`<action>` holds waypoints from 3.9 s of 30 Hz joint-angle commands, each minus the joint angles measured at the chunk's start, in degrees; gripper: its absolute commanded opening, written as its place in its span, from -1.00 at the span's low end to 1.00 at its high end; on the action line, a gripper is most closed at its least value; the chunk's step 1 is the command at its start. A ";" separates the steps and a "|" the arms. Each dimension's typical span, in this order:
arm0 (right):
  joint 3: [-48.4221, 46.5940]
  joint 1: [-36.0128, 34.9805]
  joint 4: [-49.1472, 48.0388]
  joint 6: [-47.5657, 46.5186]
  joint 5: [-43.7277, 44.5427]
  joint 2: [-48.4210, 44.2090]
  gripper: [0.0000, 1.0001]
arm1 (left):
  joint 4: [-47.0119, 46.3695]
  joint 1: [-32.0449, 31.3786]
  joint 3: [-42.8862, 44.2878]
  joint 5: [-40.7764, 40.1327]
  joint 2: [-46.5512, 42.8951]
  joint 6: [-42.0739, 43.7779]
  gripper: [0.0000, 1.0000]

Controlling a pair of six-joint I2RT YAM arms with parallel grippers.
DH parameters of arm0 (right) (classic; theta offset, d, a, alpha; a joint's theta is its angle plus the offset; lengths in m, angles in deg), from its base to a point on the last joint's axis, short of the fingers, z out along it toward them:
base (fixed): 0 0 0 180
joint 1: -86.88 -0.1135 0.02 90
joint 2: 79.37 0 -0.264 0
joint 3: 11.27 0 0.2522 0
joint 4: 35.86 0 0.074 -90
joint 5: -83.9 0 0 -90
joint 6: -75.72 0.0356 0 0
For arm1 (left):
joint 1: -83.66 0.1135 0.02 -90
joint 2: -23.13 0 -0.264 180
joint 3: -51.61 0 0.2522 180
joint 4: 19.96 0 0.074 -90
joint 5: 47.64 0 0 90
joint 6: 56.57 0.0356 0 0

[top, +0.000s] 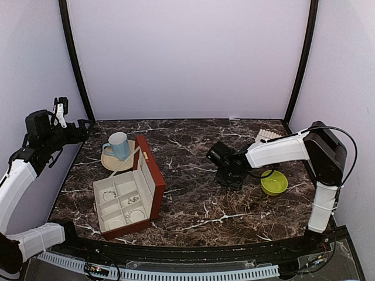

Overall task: Organize the mixed jewelry
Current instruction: Pick up the bangle from the center of the board, then move the jewelry box to the center of the board.

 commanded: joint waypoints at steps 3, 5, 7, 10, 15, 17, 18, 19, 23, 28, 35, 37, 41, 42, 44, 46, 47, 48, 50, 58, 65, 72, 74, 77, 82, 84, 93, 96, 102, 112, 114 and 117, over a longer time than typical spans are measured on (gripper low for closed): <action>-0.23 -0.29 0.27 -0.90 0.16 1.74 -0.48 | 0.29 -0.19 -0.32 -0.05 -0.82 -0.25 0.94; 0.08 -0.29 0.37 -1.81 0.65 1.65 -0.51 | 0.29 -0.26 -0.32 -0.13 -0.83 -0.31 0.94; 0.62 -0.26 -0.18 -3.46 1.24 1.47 -0.56 | 0.29 -0.30 -0.32 -0.20 -0.83 -0.28 0.94; 1.63 0.09 -1.83 -6.69 1.33 1.17 -0.59 | 0.29 -0.26 -0.32 -0.24 -0.82 -0.25 0.94; 3.57 1.07 -4.61 -11.00 1.10 0.15 -0.72 | 0.37 -0.24 -0.32 -0.42 -0.92 -0.20 0.94; 4.19 1.52 -5.86 -13.06 0.78 -0.34 -0.75 | 0.38 -0.25 -0.32 -0.55 -0.92 -0.16 0.94; 4.38 1.74 -6.39 -14.14 0.83 -0.56 -0.78 | 0.38 -0.23 -0.32 -0.56 -0.85 -0.11 0.94; 4.42 1.95 -6.57 -15.23 1.08 -0.66 -0.85 | 0.38 -0.24 -0.32 -0.62 -0.84 -0.09 0.94; 4.24 2.71 -7.65 -22.37 2.63 -1.14 -1.00 | 0.42 -0.21 -0.32 -0.62 -0.83 -0.11 0.94; 4.33 4.10 -10.35 -32.31 3.34 -1.50 -1.00 | 0.38 -0.29 -0.32 -0.59 -0.91 0.02 0.94; 2.63 4.72 -8.36 -35.13 0.13 -2.22 -0.76 | 0.31 -0.28 -0.41 -0.58 -0.87 0.02 0.94; 1.31 4.72 -5.69 -33.41 0.14 -1.42 -0.70 | 0.29 -0.30 -0.41 -0.62 -0.84 0.02 0.94; -0.40 4.65 -1.10 -28.75 -0.20 -0.20 -0.63 | 0.29 -0.28 -0.41 -0.30 -0.52 -0.06 0.94; -0.55 4.56 -0.53 -27.61 -0.72 -0.14 -0.62 | 0.29 -0.30 -0.41 -0.20 -0.50 -0.07 0.94; -0.73 4.46 0.03 -25.07 -2.14 0.05 -0.62 | 0.29 -0.28 -0.41 -0.16 -0.40 -0.15 0.94; -1.03 4.37 0.53 -22.45 -3.04 0.41 -0.61 | 0.29 -0.26 -0.43 -0.20 -0.39 -0.11 0.94; -1.26 4.30 0.93 -21.43 -3.24 0.72 -0.61 | 0.29 -0.24 -0.46 -0.21 -0.39 -0.08 0.94; -1.53 4.28 1.56 -20.26 -3.28 1.13 -0.61 | 0.29 -0.24 -0.42 -0.33 -0.39 -0.07 0.94; -2.25 4.28 3.38 -18.03 -3.12 1.96 -0.61 | 0.24 -0.30 -0.41 -0.22 -0.39 -0.07 0.94; -2.17 4.16 2.37 -13.61 -4.93 3.02 -0.63 | 0.29 -0.25 -0.41 -0.02 -0.55 -0.10 0.94; -0.44 3.90 0.26 -10.99 -5.67 2.87 -0.75 | 0.27 -0.26 -0.32 -0.03 -0.67 -0.07 0.94; -1.27 3.89 -0.95 -14.53 -3.61 4.38 -0.96 | 0.29 -0.30 -0.37 0.01 -0.74 -0.08 0.94; -1.76 3.87 -1.57 -18.11 -2.16 4.62 -1.00 | 0.29 -0.30 -0.44 -0.05 -0.74 -0.07 0.93; -1.52 3.92 -4.04 -24.68 -0.54 3.94 -1.00 | 0.29 -0.30 -0.41 -0.06 -0.70 -0.07 0.94; -0.93 4.16 -8.61 -36.01 0.51 2.22 -1.00 | 0.29 -0.22 -0.41 -0.21 -0.61 0.06 0.94; -0.98 4.41 -10.02 -39.83 -0.27 1.72 -1.00 | 0.24 -0.25 -0.41 -0.06 -0.57 0.05 0.94; -1.18 6.56 -11.17 -42.23 -5.57 -2.64 -1.00 | -2.00 -0.37 -1.21 5.98 0.10 0.05 0.92; -0.56 7.55 -11.01 -42.10 -6.46 -4.44 -1.00 | -3.80 -1.47 -1.97 9.04 -0.18 0.58 0.89; 1.93 9.90 -12.20 -42.03 -7.78 -8.98 -1.00 | -4.57 -11.12 -2.88 10.10 -0.90 3.66 0.86; 4.03 11.11 -16.08 -43.33 -9.88 -11.14 -1.00 | -6.34 -33.70 -11.21 8.07 -6.79 -1.42 0.71; 4.53 11.28 -17.11 -43.62 -10.53 -11.10 -1.00 | -7.93 -38.98 -13.77 6.17 -8.75 -1.11 0.66; 5.47 11.48 -18.76 -43.95 -11.08 -11.40 -1.00 | -8.74 -47.13 -16.51 2.35 -11.55 -1.03 0.62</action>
